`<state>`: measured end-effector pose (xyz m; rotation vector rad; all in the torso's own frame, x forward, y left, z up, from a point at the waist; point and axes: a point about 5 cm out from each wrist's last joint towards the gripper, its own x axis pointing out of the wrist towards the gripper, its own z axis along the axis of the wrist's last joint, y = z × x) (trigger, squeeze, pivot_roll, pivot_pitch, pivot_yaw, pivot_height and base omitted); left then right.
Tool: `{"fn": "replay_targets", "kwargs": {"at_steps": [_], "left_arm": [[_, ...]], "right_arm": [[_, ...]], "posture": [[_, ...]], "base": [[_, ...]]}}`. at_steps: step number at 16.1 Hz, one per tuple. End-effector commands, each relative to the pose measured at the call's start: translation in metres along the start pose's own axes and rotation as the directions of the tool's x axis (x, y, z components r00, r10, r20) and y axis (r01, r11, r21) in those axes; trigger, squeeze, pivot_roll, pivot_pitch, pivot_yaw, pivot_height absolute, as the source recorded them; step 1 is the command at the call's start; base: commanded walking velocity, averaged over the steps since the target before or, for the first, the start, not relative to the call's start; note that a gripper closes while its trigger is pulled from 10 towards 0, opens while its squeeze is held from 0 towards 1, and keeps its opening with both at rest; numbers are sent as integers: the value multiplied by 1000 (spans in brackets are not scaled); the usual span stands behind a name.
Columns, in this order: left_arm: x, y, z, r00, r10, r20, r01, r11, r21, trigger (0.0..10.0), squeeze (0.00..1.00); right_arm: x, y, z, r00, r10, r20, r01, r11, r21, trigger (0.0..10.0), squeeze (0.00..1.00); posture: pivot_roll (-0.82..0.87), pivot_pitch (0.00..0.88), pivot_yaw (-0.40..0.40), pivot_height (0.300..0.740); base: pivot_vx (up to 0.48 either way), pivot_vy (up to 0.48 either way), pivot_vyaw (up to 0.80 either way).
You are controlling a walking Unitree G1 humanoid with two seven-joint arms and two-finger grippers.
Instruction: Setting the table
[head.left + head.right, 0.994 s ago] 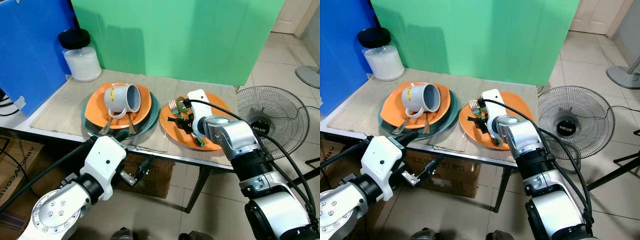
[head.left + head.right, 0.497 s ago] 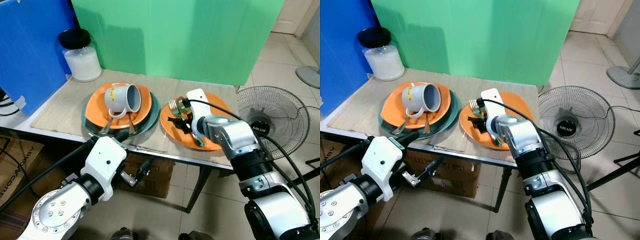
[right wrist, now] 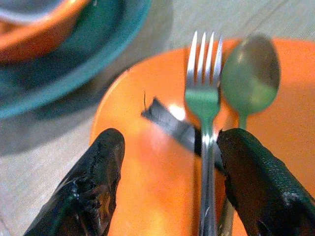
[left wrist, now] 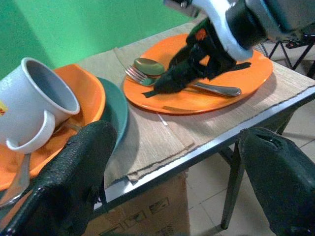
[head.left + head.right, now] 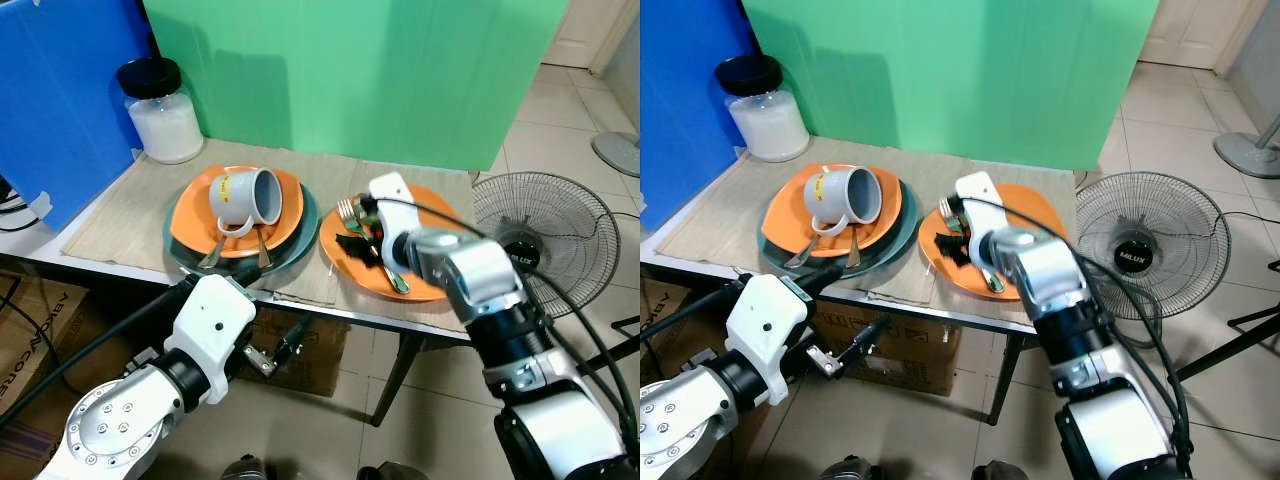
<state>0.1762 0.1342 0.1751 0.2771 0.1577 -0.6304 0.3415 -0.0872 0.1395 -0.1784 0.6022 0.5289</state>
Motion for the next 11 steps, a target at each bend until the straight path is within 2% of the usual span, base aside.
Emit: {"fn": "replay_targets", "kwargs": {"at_steps": [1,7,11], "left_arm": [[-1,-3,3,1000,-21,10,21,1000,11,10000,0],[0,-3,3,1000,-24,8,24,1000,13,10000,0],[0,-3,3,1000,-27,8,27,1000,14,10000,0]], "right_arm": [[1,0,-2,1000,-1,-11,1,1000,0,10000,0],[7,-3,-13,999,-11,-49,12,1000,24,10000,0],[13,-4,-22,996,-7,-86,15,996,91,10000,0]], "posture": [[36,64,20,740],[37,64,21,740],[36,63,21,740]], "base": [[0,0,0],[0,0,0],[0,0,0]]}}
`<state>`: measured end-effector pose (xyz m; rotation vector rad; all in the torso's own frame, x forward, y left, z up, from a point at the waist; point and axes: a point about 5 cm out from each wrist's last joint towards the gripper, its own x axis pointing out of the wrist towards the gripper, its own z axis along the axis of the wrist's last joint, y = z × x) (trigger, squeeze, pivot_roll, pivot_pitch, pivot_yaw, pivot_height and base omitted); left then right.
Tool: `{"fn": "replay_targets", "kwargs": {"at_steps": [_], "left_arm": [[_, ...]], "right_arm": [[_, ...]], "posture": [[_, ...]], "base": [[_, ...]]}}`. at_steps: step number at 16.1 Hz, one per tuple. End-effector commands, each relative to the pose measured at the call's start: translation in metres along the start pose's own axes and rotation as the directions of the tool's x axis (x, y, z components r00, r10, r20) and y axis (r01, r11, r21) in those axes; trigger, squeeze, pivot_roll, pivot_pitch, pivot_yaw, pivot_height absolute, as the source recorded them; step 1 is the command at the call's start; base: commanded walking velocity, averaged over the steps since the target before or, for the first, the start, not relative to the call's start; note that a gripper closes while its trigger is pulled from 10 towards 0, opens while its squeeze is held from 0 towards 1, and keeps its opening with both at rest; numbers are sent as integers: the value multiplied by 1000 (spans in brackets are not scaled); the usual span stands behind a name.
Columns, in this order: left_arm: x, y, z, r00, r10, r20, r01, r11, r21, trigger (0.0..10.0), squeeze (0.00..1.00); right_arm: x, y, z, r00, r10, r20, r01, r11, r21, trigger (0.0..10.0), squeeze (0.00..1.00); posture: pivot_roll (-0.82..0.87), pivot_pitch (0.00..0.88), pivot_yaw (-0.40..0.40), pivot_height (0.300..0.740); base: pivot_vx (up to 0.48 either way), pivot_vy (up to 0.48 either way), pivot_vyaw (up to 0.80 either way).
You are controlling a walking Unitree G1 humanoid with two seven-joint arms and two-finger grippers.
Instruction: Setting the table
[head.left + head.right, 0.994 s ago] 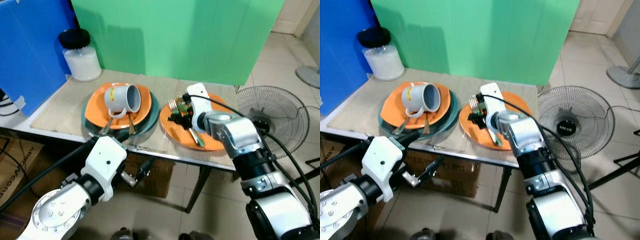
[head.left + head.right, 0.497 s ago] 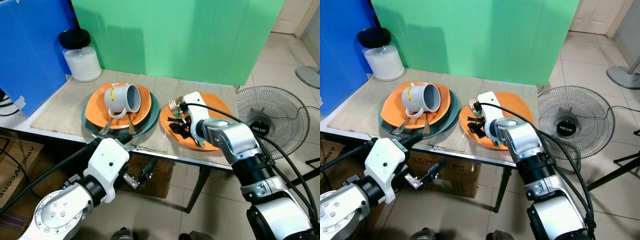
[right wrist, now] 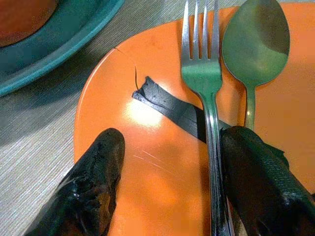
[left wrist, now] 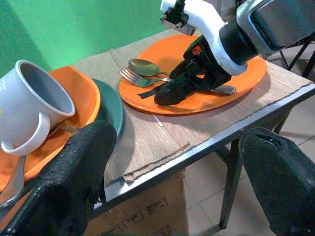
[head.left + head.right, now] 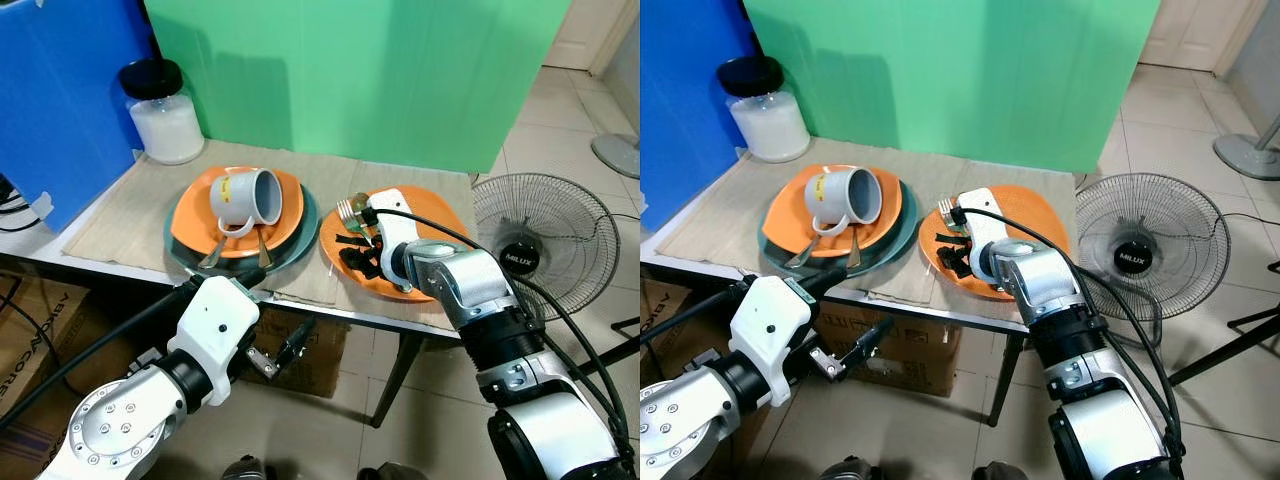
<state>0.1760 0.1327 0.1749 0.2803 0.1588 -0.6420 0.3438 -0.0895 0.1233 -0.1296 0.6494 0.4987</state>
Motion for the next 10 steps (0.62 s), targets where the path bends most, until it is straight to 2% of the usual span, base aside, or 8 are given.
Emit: {"fn": "replay_targets", "kwargs": {"at_steps": [1,2,10], "left_arm": [[-1,-2,3,1000,-15,8,15,1000,11,10000,0],[-1,-2,3,1000,-15,8,15,1000,12,10000,0],[-1,-1,3,1000,-14,5,14,1000,22,10000,0]], "right_arm": [[4,-2,-11,998,0,-60,2,999,34,4039,0],[4,-2,-11,998,1,-61,1,999,34,0,0],[5,-1,-13,998,15,-67,-11,998,56,0,0]], "posture": [[36,63,21,740],[38,64,21,740],[38,64,21,740]], "base": [[0,0,0],[0,0,0],[0,0,0]]}}
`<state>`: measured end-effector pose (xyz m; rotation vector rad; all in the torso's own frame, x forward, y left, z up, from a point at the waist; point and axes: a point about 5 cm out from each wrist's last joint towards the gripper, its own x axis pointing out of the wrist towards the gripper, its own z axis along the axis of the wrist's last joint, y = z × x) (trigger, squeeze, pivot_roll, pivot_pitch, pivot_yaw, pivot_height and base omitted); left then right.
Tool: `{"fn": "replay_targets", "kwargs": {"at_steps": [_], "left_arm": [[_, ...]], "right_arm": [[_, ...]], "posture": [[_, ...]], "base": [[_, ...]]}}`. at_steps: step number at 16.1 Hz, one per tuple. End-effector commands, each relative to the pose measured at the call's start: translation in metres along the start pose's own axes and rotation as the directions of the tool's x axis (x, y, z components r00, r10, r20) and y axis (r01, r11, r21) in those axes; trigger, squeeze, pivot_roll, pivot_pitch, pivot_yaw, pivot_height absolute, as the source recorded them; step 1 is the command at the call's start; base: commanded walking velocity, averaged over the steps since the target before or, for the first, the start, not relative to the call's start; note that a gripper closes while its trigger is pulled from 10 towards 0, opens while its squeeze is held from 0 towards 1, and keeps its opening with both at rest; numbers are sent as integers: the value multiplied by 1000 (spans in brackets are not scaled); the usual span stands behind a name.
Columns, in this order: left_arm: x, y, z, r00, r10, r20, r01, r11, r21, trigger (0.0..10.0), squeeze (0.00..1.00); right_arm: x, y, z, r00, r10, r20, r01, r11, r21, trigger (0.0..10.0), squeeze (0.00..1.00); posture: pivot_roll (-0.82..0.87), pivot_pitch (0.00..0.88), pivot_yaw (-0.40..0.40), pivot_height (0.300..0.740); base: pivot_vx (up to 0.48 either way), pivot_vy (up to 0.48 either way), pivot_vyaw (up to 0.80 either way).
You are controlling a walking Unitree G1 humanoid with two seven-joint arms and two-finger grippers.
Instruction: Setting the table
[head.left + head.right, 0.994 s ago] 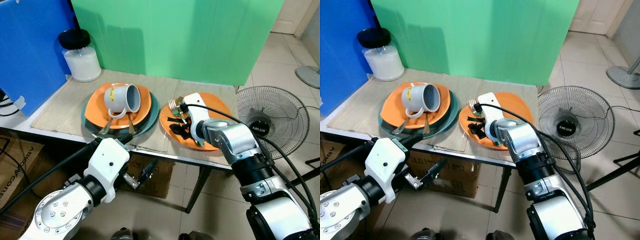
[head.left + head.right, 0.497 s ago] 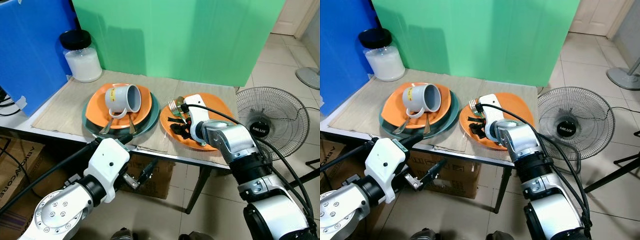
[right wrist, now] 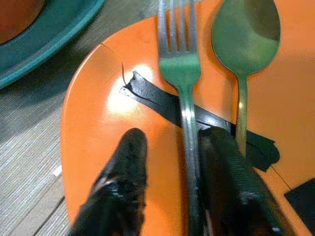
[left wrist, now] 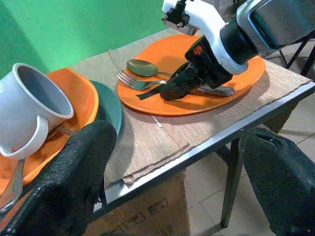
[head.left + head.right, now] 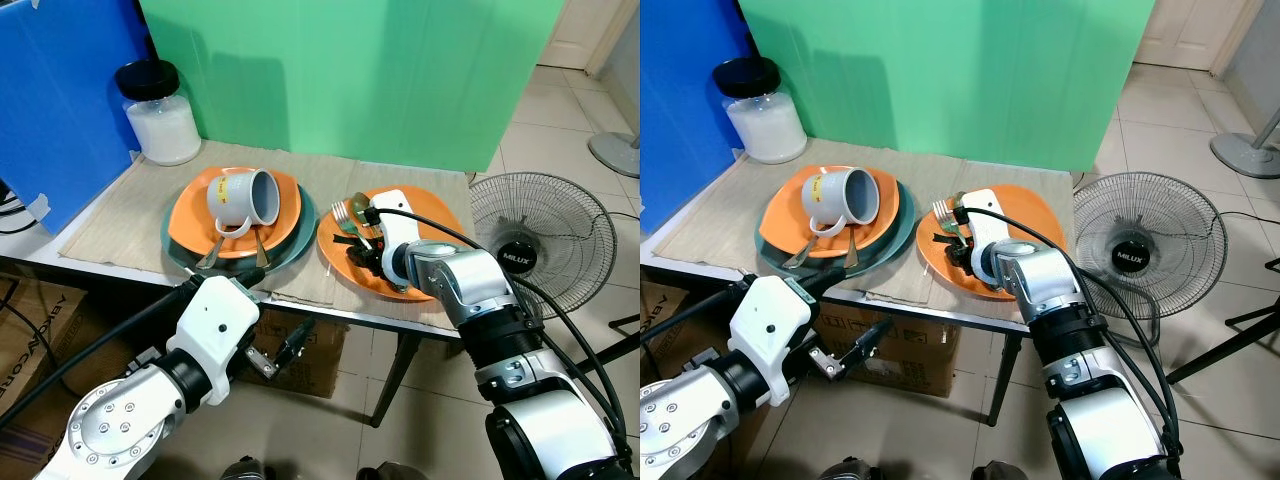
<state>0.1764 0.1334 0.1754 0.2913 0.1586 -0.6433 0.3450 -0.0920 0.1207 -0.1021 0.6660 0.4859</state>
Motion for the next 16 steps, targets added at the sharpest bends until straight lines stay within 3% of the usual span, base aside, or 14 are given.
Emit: {"fn": "replay_targets", "kwargs": {"at_steps": [1,10,13,16], "left_arm": [[-1,-2,2,1000,-14,8,14,1000,12,10000,0],[0,-1,2,1000,-15,5,15,1000,22,10000,0],[0,5,5,1000,0,19,0,999,33,10000,0],[4,11,9,998,19,53,-22,999,44,10000,0]], "right_arm": [[4,2,-11,998,15,-59,-13,1000,25,0,0],[2,8,-11,998,47,-30,-45,998,45,0,0],[-14,8,1,992,100,72,-104,993,60,0,0],[-52,-12,17,967,62,246,-72,997,29,0,0]], "posture": [[38,64,22,740],[41,62,21,740],[47,40,33,740],[46,11,39,740]], "base": [[0,0,0],[0,0,0],[0,0,0],[0,0,0]]}}
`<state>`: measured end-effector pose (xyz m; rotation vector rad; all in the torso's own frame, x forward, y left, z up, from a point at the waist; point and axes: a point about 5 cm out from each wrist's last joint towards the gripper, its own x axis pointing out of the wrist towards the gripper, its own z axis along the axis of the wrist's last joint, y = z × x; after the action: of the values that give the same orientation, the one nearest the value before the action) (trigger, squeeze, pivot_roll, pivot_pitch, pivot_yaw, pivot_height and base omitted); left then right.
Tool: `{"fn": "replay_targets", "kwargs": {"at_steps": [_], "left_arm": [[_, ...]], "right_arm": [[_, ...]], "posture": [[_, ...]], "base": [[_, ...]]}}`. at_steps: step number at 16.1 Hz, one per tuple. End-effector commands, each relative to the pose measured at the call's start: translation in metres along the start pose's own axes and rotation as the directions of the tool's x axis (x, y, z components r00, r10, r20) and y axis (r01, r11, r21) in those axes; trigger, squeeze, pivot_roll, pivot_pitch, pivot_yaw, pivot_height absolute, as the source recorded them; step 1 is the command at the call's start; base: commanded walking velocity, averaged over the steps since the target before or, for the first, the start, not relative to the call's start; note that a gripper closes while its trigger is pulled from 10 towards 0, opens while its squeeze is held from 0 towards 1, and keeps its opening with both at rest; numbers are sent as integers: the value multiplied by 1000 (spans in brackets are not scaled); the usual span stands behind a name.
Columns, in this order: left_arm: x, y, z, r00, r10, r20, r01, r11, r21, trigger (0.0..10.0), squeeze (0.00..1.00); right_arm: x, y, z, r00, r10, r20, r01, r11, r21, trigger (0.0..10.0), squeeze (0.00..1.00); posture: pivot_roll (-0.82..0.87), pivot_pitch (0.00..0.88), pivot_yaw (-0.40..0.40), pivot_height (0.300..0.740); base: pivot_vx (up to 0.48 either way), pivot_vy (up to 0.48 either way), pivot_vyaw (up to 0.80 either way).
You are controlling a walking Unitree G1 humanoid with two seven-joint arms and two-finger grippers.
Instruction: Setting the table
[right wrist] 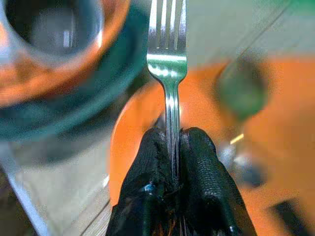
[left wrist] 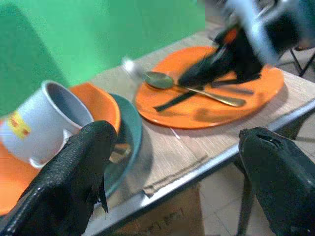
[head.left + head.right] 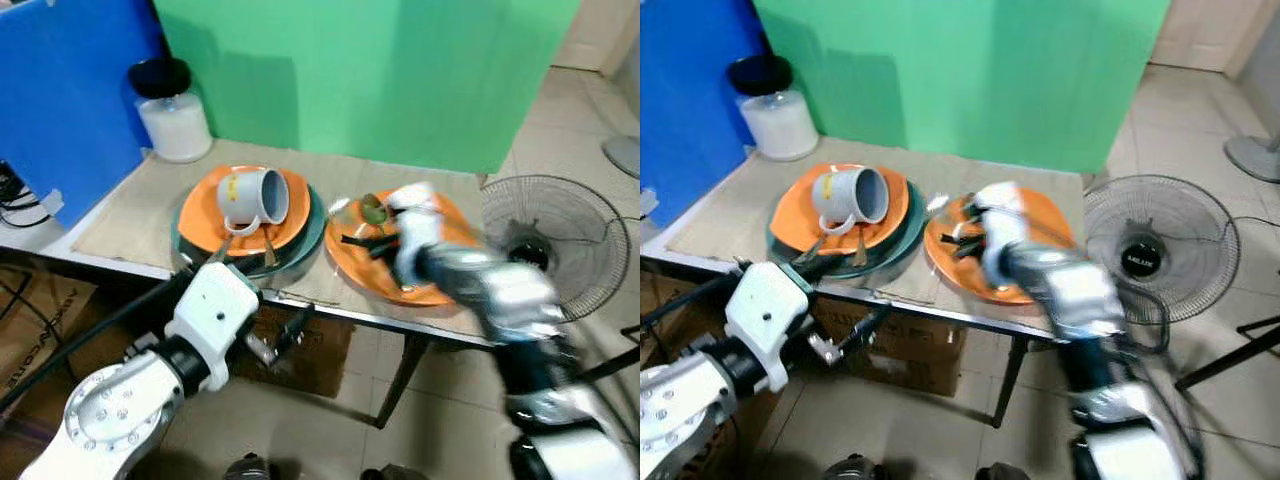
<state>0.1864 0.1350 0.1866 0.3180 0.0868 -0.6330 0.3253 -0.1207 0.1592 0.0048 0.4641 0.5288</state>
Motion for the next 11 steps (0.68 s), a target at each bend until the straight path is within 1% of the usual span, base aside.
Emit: {"fn": "replay_targets", "kwargs": {"at_steps": [1,2,3,4,5,6,7,8,9,10,11], "left_arm": [[2,3,1,1000,11,15,-11,1000,-5,10000,0],[2,4,2,1000,15,21,-15,1000,-8,10000,0],[7,7,5,997,56,53,-56,998,0,10000,0],[11,9,8,992,99,78,-100,995,6,10000,0],[15,13,10,981,165,104,-167,986,14,10000,0],[19,17,9,967,232,102,-234,972,7,10000,0],[22,22,8,948,300,108,-299,954,-25,10000,0],[24,24,4,933,347,100,-343,938,-57,10000,0],[25,25,2,928,361,90,-356,932,-66,10000,0],[25,26,-9,914,403,49,-395,910,-126,10000,0],[25,26,-12,909,415,38,-405,903,-144,10000,0]], "right_arm": [[-17,-6,14,996,-8,85,7,1000,8,0,0],[-22,-7,16,995,-14,98,13,1000,12,0,0],[-47,-18,20,971,-122,206,133,990,-37,10000,0],[-60,-19,23,941,-142,308,174,982,-79,10000,0],[-68,-21,16,937,-175,301,190,982,-20,10000,0],[-77,-26,15,898,-264,351,250,965,86,10000,0],[-84,-28,9,874,-329,359,295,944,147,10000,0],[-88,-26,1,859,-364,360,327,931,161,10000,0],[-90,-26,-2,853,-375,362,336,927,170,10000,0],[-91,-22,-8,842,-390,374,347,921,179,10000,0],[-92,-21,-10,838,-393,379,350,919,179,10000,0]], "posture": [[44,5,42,740],[44,5,42,740],[30,0,51,740],[26,0,53,740],[17,0,54,740],[-3,0,57,740],[-16,0,59,740],[-29,0,68,740],[-29,0,68,740],[-46,0,70,740],[-46,0,70,740]], "base": [[0,0,0],[0,0,0],[0,0,0],[0,0,0],[0,0,0],[0,0,0],[0,0,0],[0,0,-800],[0,0,-800],[0,0,-800],[0,0,-800]]}}
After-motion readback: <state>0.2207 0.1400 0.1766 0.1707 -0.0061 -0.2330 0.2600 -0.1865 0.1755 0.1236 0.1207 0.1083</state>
